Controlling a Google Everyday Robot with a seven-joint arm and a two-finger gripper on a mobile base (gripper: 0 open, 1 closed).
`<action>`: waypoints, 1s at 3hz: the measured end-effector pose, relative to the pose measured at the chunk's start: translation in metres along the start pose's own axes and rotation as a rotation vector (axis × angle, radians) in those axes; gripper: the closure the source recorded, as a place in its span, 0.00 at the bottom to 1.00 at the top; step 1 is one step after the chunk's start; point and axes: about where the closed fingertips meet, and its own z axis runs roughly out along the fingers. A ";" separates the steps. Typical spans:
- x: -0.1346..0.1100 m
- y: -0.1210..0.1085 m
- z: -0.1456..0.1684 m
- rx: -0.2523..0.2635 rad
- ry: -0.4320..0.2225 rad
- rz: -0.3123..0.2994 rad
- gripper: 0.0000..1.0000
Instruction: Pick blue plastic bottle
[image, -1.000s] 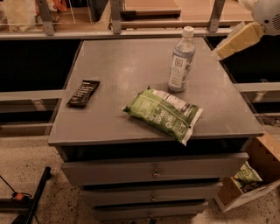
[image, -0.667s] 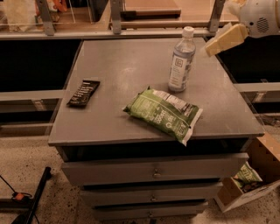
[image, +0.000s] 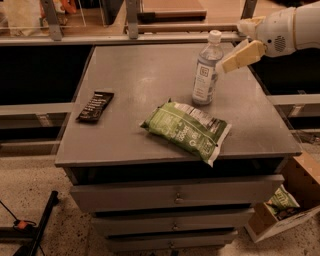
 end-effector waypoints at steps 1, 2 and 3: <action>0.007 0.005 0.016 -0.042 -0.052 0.018 0.00; 0.009 0.010 0.031 -0.066 -0.086 0.025 0.00; 0.010 0.013 0.044 -0.083 -0.112 0.034 0.18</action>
Offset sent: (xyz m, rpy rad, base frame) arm 0.0098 0.0326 -0.0307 0.1302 0.0072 0.0804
